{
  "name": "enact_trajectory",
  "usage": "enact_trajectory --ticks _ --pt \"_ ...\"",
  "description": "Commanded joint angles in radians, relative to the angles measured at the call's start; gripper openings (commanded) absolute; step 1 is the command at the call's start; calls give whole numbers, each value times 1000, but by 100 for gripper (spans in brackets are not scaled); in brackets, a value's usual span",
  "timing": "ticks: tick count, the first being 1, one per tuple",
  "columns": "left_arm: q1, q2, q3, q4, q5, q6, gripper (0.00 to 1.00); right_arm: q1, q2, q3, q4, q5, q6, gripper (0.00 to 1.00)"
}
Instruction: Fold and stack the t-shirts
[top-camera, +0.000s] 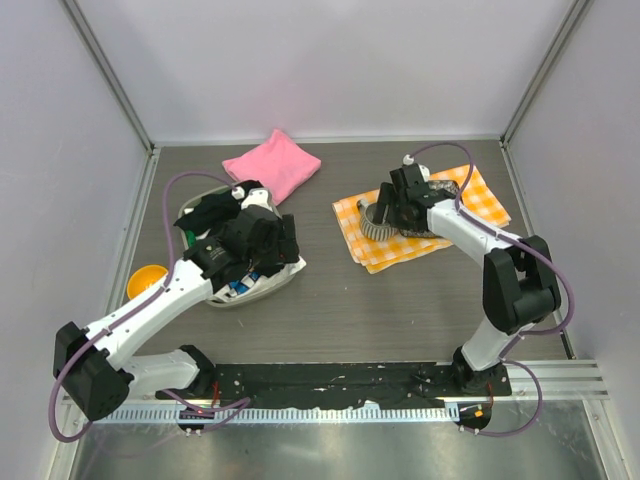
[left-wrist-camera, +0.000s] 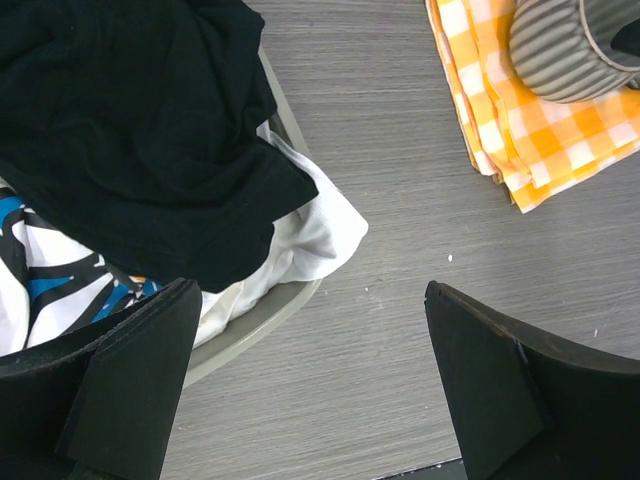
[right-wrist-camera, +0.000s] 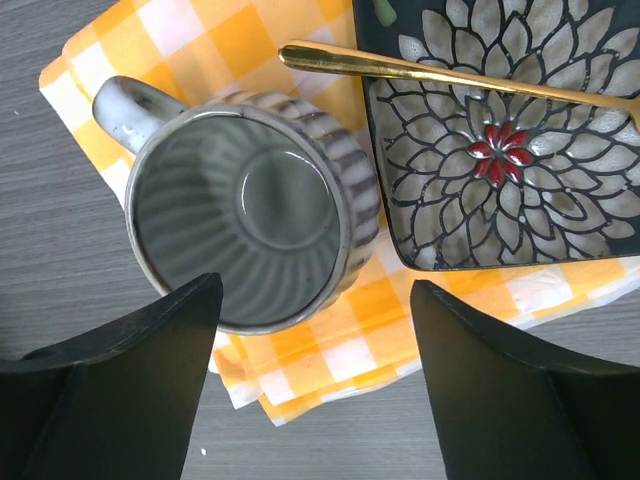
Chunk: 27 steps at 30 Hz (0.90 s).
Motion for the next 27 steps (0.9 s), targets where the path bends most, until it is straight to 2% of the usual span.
enact_trajectory --ticks 1,2,3,5,7,10,11,13,14,20,21,27 --pt "24 0 -11 45 14 7 100 1 34 12 55 12 -6 77" --pt "28 3 -16 45 21 9 100 1 43 15 60 10 -6 72" --pt "31 4 -16 46 24 9 100 1 50 18 61 10 -4 62" --pt "37 11 -19 49 27 12 100 1 69 24 61 10 -4 50" --pt "44 12 -19 52 32 15 100 2 91 40 61 10 -9 46" --pt "55 14 -19 54 41 15 100 1 112 61 47 8 -10 35" --pt "55 17 -18 55 43 16 100 1 117 69 46 8 -10 26" --pt "58 17 -19 60 50 15 100 2 125 78 41 7 -12 15" --pt "60 20 -19 61 52 15 100 4 131 93 32 11 -10 1" --pt "63 31 -30 69 58 12 100 11 113 161 7 42 1 1" --pt "64 29 -31 68 58 12 100 10 102 184 -6 86 -3 1" --pt "64 14 -33 60 60 13 100 -64 125 448 -175 157 -27 1"
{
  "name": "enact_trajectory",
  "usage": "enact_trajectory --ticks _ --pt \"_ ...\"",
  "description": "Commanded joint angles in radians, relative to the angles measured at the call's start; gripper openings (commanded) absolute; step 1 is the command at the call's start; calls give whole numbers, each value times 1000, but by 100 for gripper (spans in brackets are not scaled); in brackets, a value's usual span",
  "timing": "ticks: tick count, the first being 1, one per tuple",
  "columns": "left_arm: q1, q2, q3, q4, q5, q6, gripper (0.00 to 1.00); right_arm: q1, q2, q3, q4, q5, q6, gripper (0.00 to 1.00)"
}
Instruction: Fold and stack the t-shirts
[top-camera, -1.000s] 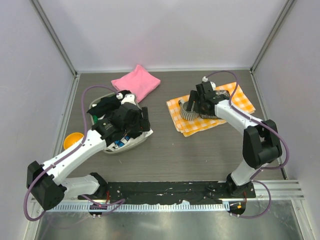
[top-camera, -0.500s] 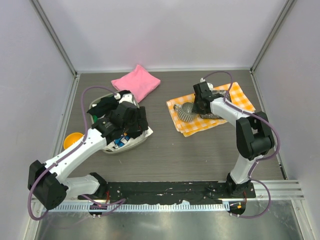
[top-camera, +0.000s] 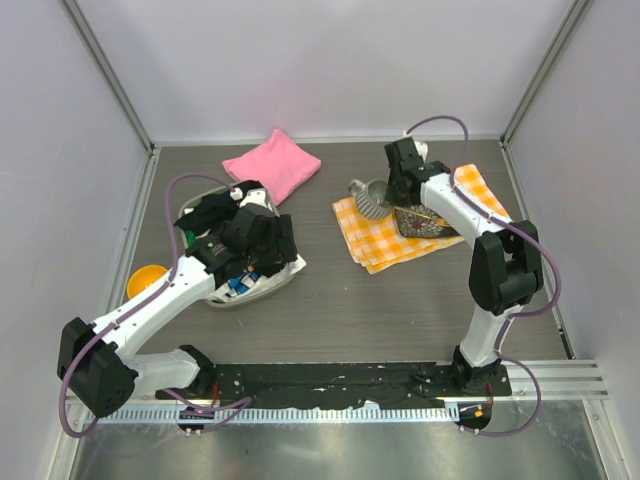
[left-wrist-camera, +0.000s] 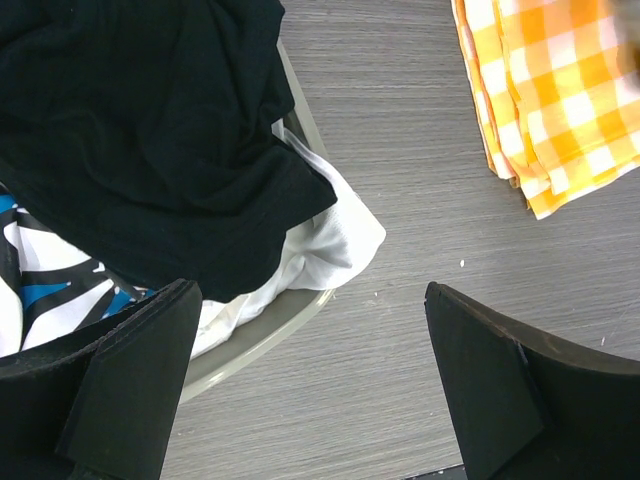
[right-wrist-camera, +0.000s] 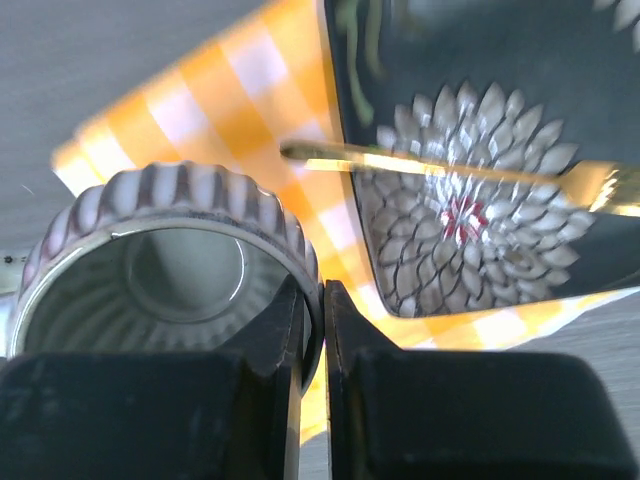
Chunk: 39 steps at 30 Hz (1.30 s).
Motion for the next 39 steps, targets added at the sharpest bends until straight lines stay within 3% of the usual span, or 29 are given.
enact_trajectory --ticks 1,11,30,33,34,37,39 --pt "7 -19 -2 31 7 12 100 -69 -8 250 -55 101 -22 1" --pt "8 -41 -21 42 15 9 100 -255 111 419 -198 157 -36 1" --pt "8 -38 -30 48 32 11 100 -315 285 433 -206 211 -41 2" --pt "8 -38 -31 48 30 12 100 -315 282 440 -209 224 -32 27" --pt "8 -38 -32 49 30 12 100 -315 279 445 -207 223 -30 41" --pt "8 -34 -35 49 32 12 100 -315 256 460 -207 221 -26 55" --pt "10 -31 -33 49 28 12 100 -315 228 472 -210 209 -21 74"
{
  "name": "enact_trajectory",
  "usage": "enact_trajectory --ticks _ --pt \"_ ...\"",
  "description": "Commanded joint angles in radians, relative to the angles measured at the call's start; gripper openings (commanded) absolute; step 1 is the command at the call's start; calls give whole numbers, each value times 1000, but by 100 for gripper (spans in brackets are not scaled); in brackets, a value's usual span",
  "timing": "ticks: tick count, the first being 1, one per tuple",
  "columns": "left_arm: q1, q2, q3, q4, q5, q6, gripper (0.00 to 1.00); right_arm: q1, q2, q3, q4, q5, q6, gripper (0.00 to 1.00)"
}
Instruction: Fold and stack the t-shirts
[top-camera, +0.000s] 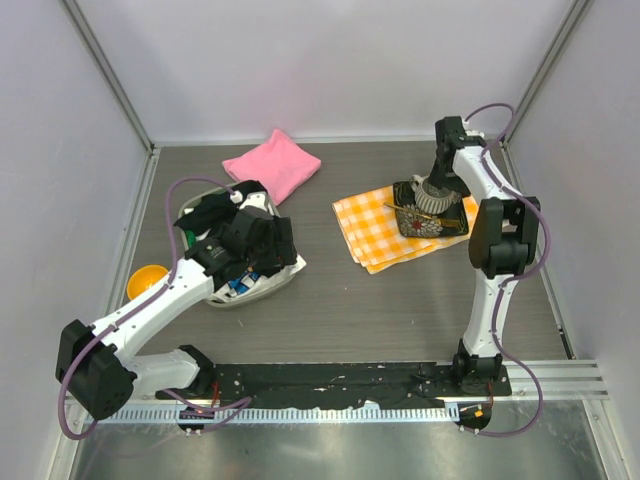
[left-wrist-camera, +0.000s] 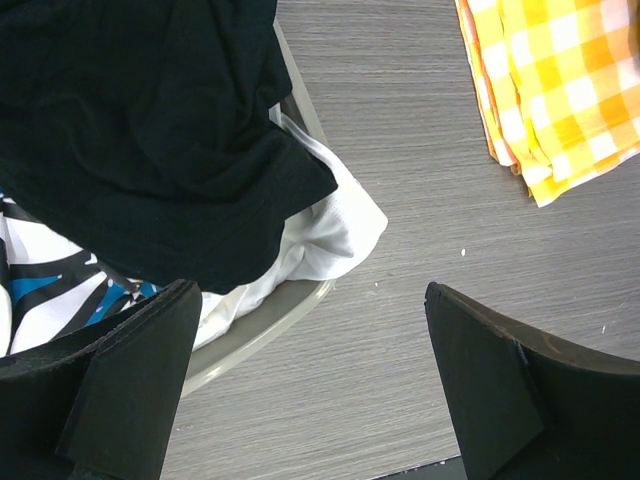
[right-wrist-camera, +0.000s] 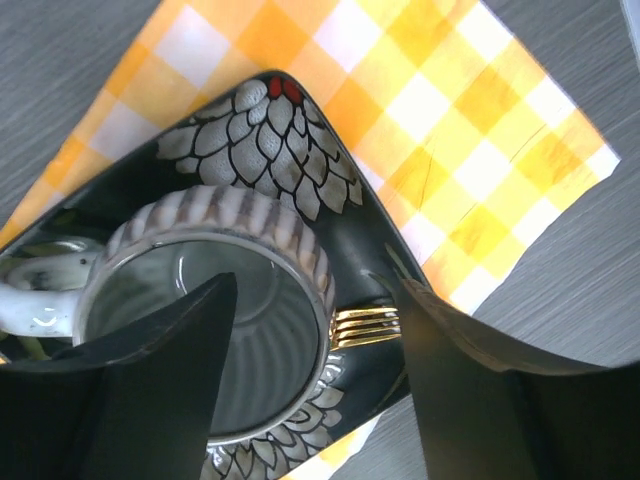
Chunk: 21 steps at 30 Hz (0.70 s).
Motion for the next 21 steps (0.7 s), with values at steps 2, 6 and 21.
enact_trajectory --ticks 2,6,21 --pt "4 -15 -6 40 3 12 100 14 -110 73 25 13 6 79" --pt "4 -20 1 37 1 12 100 141 -281 24 60 55 -34 86" --pt "8 -35 24 -1 -8 -24 100 484 -679 -666 274 -31 174 87"
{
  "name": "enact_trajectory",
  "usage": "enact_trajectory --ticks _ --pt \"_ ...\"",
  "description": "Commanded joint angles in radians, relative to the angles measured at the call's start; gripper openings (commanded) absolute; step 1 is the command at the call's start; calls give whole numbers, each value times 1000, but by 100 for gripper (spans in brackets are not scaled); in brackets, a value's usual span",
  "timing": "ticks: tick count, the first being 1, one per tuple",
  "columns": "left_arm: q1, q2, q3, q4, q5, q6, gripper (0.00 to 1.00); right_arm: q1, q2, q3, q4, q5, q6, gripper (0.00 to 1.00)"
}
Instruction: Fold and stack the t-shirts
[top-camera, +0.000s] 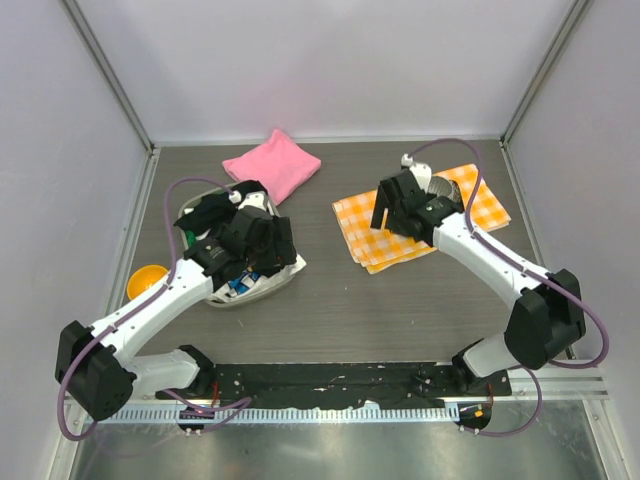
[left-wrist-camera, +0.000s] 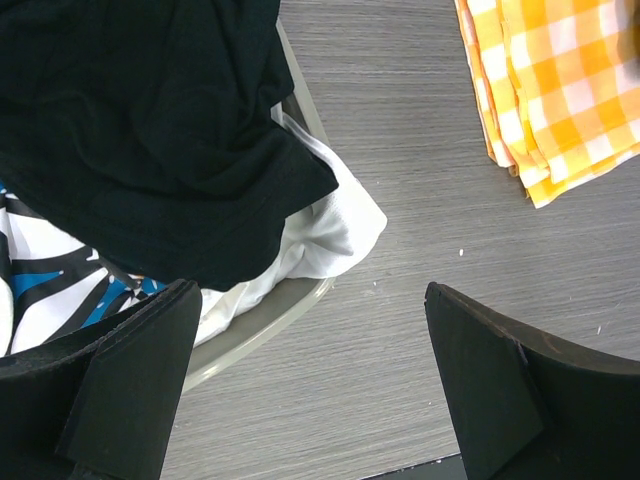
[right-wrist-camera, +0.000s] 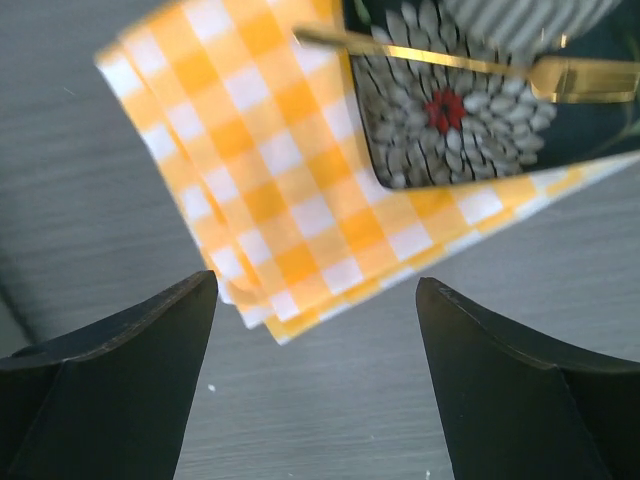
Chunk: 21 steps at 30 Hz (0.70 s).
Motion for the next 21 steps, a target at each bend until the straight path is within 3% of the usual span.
enact_trajectory --ticks 1,8,21 --pt "6 -31 18 11 -7 -18 100 17 -31 -153 97 16 85 87" --pt "6 -28 6 17 -16 -23 100 19 45 -225 161 54 105 86" --pt "21 37 19 31 -9 -6 100 -29 277 -143 264 73 104 86"
